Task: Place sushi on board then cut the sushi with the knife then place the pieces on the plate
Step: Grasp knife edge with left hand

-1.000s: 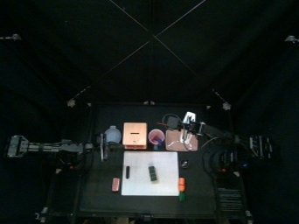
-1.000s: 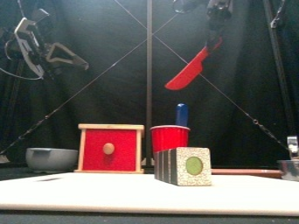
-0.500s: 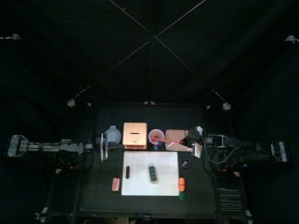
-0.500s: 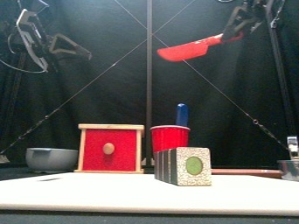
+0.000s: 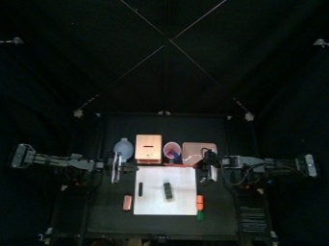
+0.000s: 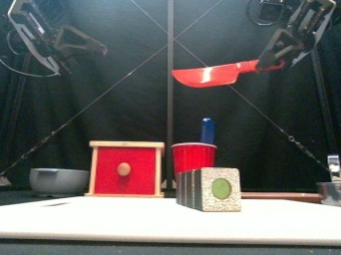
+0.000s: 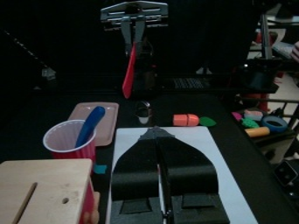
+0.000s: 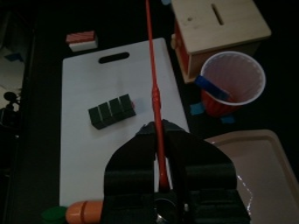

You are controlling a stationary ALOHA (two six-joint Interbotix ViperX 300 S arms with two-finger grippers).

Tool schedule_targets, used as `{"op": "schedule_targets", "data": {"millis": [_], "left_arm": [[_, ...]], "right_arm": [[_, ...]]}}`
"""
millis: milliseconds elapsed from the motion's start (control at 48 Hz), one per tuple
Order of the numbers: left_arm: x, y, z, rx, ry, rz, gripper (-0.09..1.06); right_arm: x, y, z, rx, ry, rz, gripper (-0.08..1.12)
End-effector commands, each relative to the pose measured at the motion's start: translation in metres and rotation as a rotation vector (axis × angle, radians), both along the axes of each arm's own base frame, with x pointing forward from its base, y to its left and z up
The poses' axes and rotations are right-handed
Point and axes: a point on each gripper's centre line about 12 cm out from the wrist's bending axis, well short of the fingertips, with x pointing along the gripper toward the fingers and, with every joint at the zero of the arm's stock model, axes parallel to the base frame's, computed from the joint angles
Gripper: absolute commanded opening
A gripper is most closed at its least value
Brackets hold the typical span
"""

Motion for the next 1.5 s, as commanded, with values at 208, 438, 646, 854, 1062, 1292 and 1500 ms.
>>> {"op": "schedule_targets", "data": {"millis": [208,438,646,854,1062,1292,1500], "left_arm": [[0.019,-0.001,-0.002,-0.043,0.069,0.017,1.00],[0.035,-0.001,-0.017,-0.086,0.200,0.036,1.03],[0.059,-0.004,-0.035,-0.078,0.330,0.033,1.02],[0.079,-0.007,-0.040,-0.064,0.376,0.027,1.01],[0.092,-0.010,-0.052,-0.076,0.423,0.028,0.98],[0.101,-0.013,-0.054,-0.100,0.524,0.024,0.96],[0.113,-0.016,-0.064,-0.083,0.647,0.009,0.96]], "right_arm": [[0.019,0.010,-0.009,0.040,-0.037,0.023,0.41],[0.026,0.016,-0.022,0.047,0.003,0.039,0.41],[0.034,0.016,-0.030,0.045,0.028,0.038,0.41],[0.042,0.017,-0.034,0.042,0.048,0.042,0.41],[0.052,0.019,-0.041,0.034,0.075,0.049,0.41],[0.061,0.020,-0.046,0.018,0.098,0.060,0.41],[0.066,0.022,-0.051,0.018,0.115,0.066,0.41]]}}
